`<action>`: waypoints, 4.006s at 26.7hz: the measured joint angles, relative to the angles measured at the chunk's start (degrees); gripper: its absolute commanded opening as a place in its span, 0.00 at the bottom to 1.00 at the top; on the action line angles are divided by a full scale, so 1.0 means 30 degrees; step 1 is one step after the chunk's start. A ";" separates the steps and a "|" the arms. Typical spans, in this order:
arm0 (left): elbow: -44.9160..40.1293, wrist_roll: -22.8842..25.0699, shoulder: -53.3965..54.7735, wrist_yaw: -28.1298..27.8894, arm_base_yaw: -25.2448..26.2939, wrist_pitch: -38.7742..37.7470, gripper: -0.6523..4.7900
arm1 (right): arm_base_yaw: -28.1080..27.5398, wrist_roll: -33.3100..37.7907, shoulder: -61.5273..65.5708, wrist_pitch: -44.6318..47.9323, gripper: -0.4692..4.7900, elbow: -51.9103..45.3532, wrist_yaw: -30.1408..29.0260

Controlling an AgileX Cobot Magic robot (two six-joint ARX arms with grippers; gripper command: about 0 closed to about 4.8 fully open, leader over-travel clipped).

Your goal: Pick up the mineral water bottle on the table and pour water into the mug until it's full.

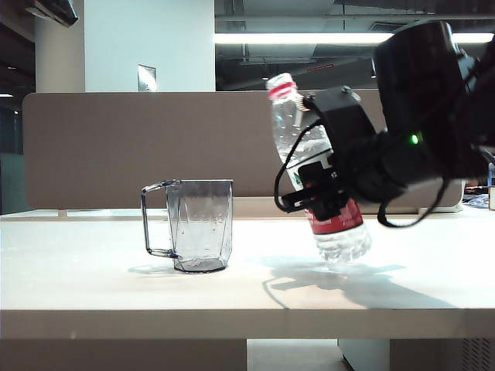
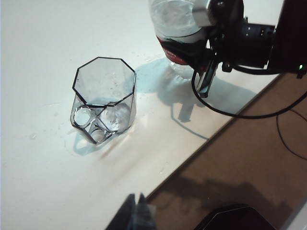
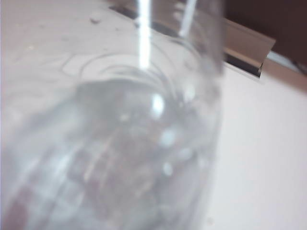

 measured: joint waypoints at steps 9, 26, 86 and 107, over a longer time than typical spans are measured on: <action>0.0000 0.0007 0.0000 0.0007 0.0000 0.0000 0.11 | 0.0015 -0.8364 -0.1647 -0.3468 0.41 0.2616 0.1996; 0.0000 0.0007 0.0000 0.0007 0.0000 0.0000 0.11 | 0.0022 -1.5453 -0.1639 -0.4612 0.41 0.2769 0.4532; 0.0000 0.0007 0.0000 0.0007 0.0007 0.0000 0.11 | 0.0029 -2.6396 -0.1647 -0.3628 0.41 0.4153 0.6594; 0.0000 0.0007 0.0000 0.0007 0.0007 -0.0007 0.11 | 0.0219 -2.6797 -0.1661 -0.2834 0.41 0.4160 0.6601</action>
